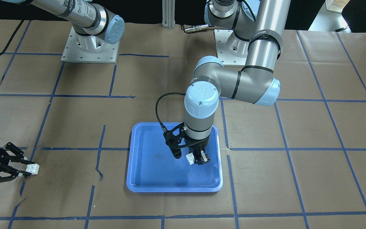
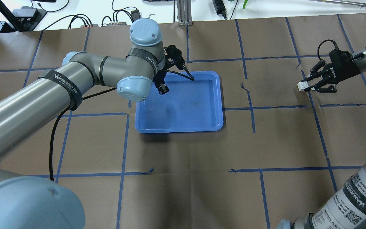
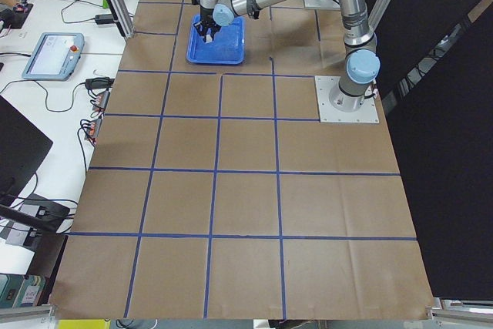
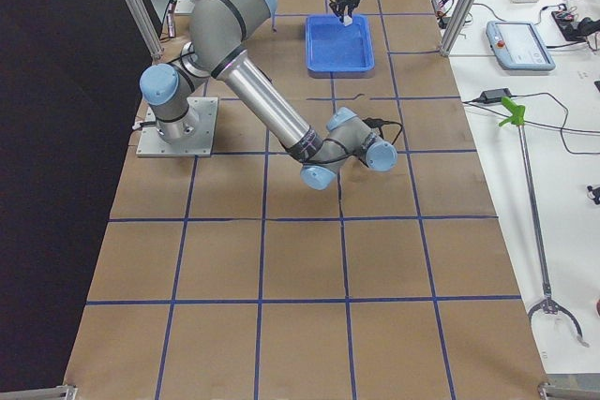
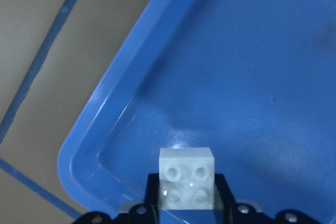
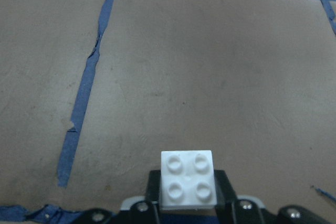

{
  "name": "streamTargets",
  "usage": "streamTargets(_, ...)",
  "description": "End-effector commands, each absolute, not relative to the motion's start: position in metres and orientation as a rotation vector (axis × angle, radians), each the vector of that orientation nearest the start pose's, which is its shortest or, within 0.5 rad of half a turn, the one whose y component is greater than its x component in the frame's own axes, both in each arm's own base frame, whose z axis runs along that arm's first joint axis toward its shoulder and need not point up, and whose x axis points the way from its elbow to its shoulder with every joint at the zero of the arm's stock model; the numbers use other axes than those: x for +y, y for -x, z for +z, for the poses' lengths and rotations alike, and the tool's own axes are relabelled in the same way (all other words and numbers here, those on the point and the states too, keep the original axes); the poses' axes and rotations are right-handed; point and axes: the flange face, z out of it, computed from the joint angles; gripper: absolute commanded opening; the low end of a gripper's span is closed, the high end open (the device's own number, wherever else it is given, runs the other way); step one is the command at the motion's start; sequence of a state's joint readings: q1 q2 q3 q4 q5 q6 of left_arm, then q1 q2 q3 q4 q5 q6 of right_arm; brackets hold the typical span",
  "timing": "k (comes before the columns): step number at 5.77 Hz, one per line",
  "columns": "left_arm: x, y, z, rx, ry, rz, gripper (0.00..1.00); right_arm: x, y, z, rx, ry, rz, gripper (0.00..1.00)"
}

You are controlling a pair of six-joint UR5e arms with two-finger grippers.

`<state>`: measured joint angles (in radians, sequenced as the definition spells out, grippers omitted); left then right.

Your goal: Assemble white blocks and place on blue tray

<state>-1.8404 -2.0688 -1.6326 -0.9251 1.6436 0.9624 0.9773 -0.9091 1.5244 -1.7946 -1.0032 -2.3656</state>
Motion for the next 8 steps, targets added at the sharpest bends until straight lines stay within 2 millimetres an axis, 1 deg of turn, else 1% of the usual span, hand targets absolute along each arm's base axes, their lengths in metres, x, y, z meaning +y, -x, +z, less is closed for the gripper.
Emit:
streamTargets(1,-0.572,0.310,0.213,2.205,-2.116,-0.021,0.00,-0.635,0.196,0.200,1.793,1.963,-0.732,0.23)
streamTargets(2,-0.571,0.310,0.210,2.166,-2.165,-0.018,0.00,-0.623,0.179,0.226,1.778,1.955,-0.720,0.23)
streamTargets(3,-0.570,0.310,0.195,2.179,-2.171,0.012,0.00,-0.609,0.163,0.243,1.773,1.951,-0.715,0.23)
streamTargets(4,-0.571,0.311,0.180,2.181,-2.173,0.015,0.00,-0.595,0.153,0.245,1.785,1.922,-0.704,0.23)
streamTargets(5,-0.573,0.314,0.173,2.221,-2.143,-0.012,0.00,-0.588,0.143,0.246,1.775,1.922,-0.698,0.23)
streamTargets(6,-0.571,0.317,0.172,2.277,-2.148,-0.040,0.27,-0.589,0.142,0.246,1.773,1.928,-0.701,0.23)
streamTargets(7,-0.572,0.317,0.173,2.268,-2.159,-0.043,0.99,-0.589,0.142,0.244,1.774,1.921,-0.696,0.23)
streamTargets(8,-0.573,0.316,0.179,2.256,-2.157,-0.051,0.99,-0.589,0.142,0.239,1.771,1.911,-0.692,0.23)
